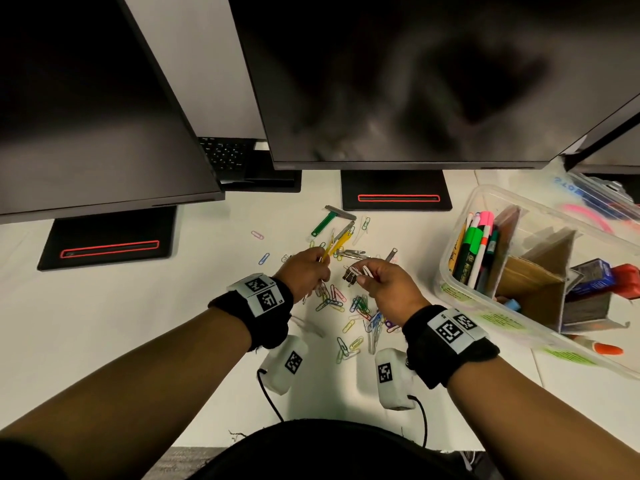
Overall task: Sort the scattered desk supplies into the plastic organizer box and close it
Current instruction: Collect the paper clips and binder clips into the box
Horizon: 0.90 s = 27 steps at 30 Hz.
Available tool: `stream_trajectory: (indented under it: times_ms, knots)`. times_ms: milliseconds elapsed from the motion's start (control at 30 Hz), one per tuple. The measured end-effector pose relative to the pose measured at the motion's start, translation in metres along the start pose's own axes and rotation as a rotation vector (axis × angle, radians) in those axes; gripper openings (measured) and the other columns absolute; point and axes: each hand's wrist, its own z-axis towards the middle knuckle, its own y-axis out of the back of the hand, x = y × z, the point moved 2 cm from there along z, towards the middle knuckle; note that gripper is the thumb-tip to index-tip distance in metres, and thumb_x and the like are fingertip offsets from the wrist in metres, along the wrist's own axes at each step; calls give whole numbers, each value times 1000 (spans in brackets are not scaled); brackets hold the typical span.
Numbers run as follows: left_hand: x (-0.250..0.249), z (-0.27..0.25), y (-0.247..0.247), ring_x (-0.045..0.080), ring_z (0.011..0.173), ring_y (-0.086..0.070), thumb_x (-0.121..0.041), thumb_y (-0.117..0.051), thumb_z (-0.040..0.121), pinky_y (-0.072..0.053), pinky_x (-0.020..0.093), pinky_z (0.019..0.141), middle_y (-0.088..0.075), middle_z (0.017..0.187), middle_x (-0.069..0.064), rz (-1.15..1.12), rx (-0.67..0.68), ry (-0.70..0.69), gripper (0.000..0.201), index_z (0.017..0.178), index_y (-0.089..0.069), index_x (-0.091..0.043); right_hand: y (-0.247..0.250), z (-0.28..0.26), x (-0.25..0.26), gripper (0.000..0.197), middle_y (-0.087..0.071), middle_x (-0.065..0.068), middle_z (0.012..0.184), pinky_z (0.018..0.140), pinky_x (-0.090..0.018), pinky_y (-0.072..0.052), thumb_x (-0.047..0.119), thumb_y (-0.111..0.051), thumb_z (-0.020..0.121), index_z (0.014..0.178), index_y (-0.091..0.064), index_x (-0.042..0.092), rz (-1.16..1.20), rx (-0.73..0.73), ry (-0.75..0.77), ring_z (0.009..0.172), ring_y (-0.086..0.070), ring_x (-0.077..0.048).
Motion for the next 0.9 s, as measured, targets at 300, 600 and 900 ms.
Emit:
stream_trajectory:
  times_ms: [300, 600, 900]
  knots:
    - [-4, -4, 4, 21, 69, -46, -17, -50, 92, -38, 30, 69, -55, 76, 3, 219, -95, -144, 10, 83, -47, -21, -7, 5, 9, 31, -61, -28, 86, 69, -27, -41, 17, -50, 95, 96, -62, -12, -28, 17, 19, 74, -53, -34]
    - [-6, -9, 10, 14, 66, -49, -25, -48, 97, -38, 20, 59, -54, 74, 1, 237, 135, -79, 30, 123, -57, -15, -6, 2, 17, 24, -71, -2, 102, 66, 4, -42, 1, -57, 88, 107, -70, 7, 51, -20, 30, 85, -63, -10]
    - [-10, -7, 22, 19, 75, -51, -31, -53, 93, -40, 28, 71, -58, 86, 7, 377, 33, -165, 19, 100, -59, -15, -11, 0, 29, 20, -71, -7, 101, 70, -1, -45, 1, -62, 85, 103, -71, 4, 157, -178, -28, 88, -62, -11]
